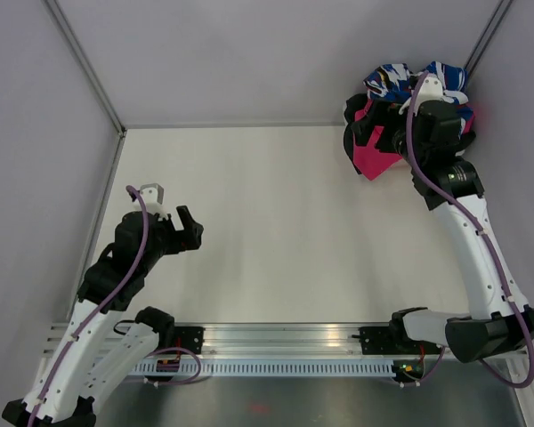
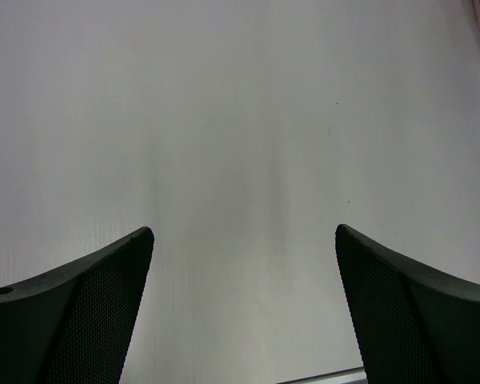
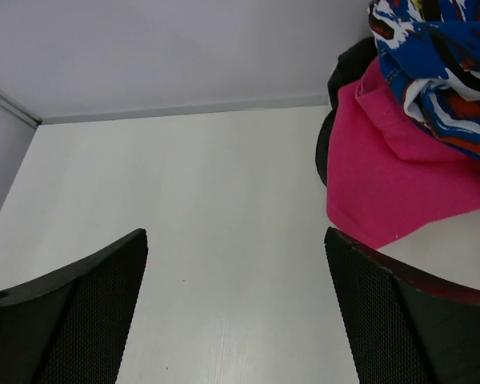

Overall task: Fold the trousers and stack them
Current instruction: Grab the trousers from the pile

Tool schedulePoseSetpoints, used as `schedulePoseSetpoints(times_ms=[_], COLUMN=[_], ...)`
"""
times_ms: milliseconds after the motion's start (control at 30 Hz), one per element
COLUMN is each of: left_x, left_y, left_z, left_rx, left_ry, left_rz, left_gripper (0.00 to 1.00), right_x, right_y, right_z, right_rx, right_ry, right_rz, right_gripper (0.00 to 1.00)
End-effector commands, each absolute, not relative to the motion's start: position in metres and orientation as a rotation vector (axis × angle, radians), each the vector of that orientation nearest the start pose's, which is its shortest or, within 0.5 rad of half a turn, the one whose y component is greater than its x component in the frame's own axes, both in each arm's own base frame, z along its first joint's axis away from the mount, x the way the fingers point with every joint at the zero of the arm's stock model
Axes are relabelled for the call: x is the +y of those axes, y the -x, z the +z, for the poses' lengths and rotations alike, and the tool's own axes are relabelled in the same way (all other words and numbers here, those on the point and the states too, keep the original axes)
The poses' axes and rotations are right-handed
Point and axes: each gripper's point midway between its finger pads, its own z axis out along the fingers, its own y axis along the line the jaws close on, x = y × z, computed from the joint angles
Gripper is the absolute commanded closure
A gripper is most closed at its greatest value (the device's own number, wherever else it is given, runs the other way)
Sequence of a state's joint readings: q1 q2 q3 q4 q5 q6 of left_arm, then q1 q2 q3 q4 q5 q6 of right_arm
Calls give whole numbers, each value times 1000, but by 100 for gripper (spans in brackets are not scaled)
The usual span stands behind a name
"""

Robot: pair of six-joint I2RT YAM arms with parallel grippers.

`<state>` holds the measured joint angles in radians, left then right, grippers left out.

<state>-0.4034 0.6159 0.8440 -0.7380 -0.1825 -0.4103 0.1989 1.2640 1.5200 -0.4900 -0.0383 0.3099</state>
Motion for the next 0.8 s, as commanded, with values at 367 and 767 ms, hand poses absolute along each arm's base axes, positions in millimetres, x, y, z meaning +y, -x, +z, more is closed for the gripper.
schedulePoseSetpoints(times_ms=[367,767], left_x=[-83,-86], left_y=[-221,-222], left_z=[231,229], left_rx=[2064,2068], left_ry=[77,53], left_rz=[-341,-347], left_gripper=[0,0], right_x=[8,-115], right_y=[-495,-554], right_z=[380,380], right_rx=[1820,1754], right_ry=[-318,-422], right_rz=[58,-26], right_gripper=[2,2])
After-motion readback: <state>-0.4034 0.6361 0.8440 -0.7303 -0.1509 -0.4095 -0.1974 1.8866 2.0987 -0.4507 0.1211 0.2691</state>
